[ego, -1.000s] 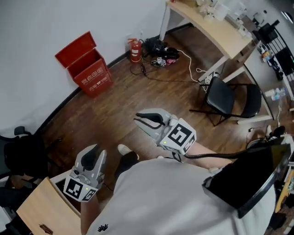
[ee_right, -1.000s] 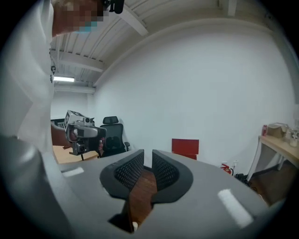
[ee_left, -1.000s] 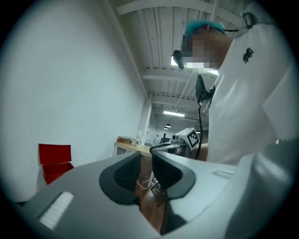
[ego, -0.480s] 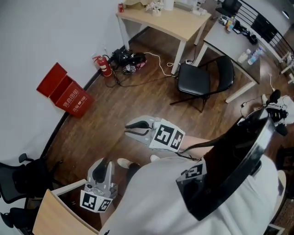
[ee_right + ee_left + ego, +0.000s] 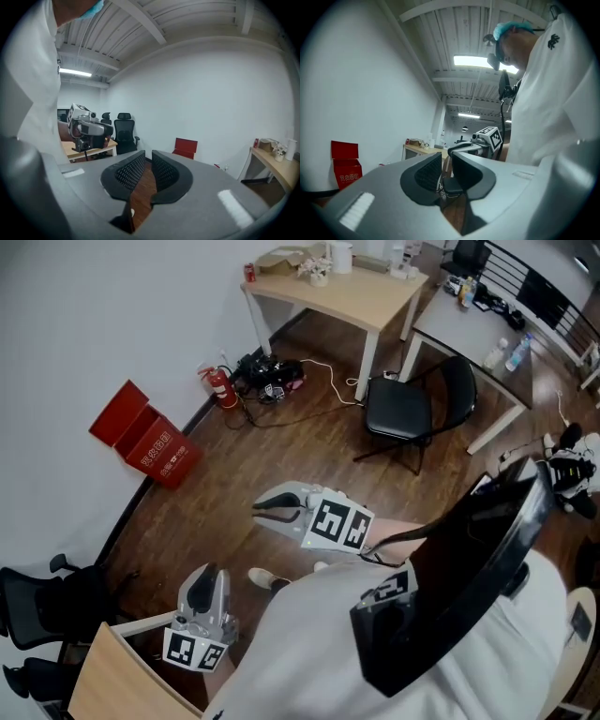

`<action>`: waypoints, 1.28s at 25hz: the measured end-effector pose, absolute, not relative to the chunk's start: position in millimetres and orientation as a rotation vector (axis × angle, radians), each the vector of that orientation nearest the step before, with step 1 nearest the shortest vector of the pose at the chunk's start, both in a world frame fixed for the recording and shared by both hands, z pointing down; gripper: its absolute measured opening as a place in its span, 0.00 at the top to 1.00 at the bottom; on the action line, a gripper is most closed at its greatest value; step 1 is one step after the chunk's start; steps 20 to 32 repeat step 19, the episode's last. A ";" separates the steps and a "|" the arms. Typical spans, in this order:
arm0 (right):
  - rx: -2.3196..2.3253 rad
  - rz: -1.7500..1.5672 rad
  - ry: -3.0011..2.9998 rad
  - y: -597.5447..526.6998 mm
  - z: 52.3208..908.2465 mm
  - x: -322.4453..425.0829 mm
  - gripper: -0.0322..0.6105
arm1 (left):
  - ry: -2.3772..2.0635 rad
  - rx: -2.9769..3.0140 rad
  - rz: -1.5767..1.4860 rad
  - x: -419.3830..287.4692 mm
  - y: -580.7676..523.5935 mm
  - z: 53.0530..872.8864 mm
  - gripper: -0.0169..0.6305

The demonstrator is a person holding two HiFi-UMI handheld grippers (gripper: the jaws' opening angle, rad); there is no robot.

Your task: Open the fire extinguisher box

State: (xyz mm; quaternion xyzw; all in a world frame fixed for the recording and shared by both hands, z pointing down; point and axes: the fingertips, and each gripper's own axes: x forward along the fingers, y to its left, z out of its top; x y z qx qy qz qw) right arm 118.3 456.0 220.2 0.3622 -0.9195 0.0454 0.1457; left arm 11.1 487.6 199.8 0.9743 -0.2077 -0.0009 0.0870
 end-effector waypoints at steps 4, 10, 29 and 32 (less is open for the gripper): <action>1.024 0.118 -2.651 461.6 221.5 116.1 0.88 | -0.646 2.898 -0.004 9.1 495.2 203.4 0.87; 0.997 0.107 -2.653 463.2 223.5 116.7 0.89 | -0.678 2.887 -0.013 7.0 498.6 205.8 0.87; 0.969 0.094 -2.652 448.5 223.4 110.9 0.90 | -0.718 2.868 -0.012 -1.2 488.9 207.6 0.87; 0.969 0.094 -2.652 448.5 223.4 110.9 0.90 | -0.718 2.868 -0.012 -1.2 488.9 207.6 0.87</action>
